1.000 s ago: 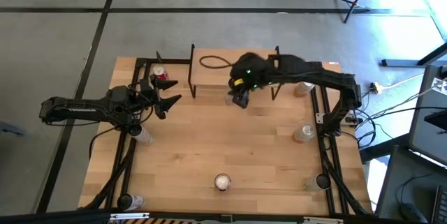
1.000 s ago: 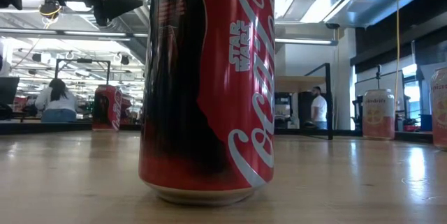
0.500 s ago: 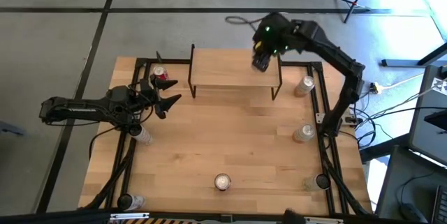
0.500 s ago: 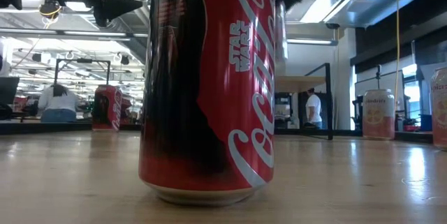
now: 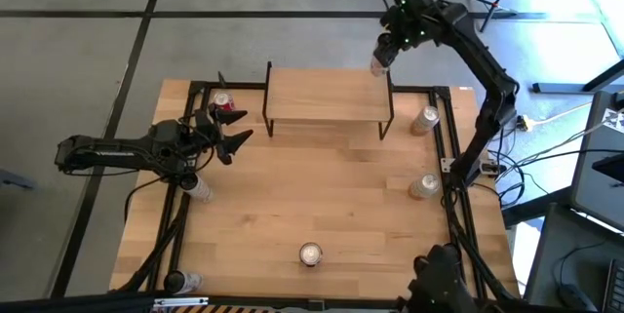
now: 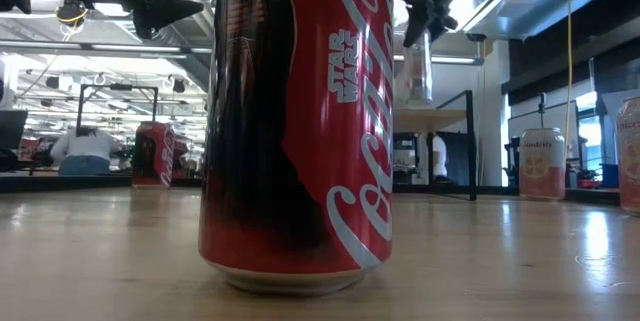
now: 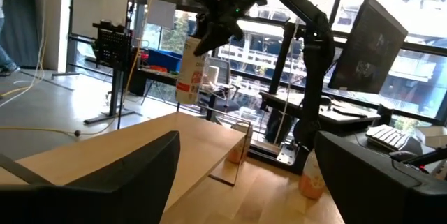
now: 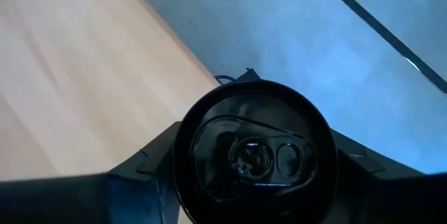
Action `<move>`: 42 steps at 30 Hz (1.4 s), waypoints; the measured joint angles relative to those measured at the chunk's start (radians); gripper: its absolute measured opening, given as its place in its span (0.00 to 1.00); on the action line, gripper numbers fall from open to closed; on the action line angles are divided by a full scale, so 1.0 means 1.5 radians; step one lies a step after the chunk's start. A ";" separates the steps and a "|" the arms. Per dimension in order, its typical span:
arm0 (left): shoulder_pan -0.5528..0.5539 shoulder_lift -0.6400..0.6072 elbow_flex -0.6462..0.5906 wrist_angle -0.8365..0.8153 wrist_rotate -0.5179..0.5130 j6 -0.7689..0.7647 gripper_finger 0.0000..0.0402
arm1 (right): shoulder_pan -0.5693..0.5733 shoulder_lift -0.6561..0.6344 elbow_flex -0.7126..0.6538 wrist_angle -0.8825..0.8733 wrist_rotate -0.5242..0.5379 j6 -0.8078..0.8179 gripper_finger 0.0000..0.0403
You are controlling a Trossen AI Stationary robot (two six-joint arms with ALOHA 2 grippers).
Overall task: Place canned beverage on shelf
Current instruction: Put the top white-pink soda can on the shelf
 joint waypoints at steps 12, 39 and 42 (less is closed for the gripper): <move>0.000 0.000 0.000 0.000 -0.019 0.002 0.81 | -0.001 0.001 -0.094 0.047 -0.032 0.000 0.56; 0.000 0.000 0.000 0.000 -0.047 0.002 0.81 | -0.001 -0.007 -0.097 0.041 -0.042 -0.018 0.74; 0.000 0.000 0.000 0.000 -0.047 0.002 0.81 | -0.001 -0.021 -0.097 0.040 -0.042 -0.018 0.74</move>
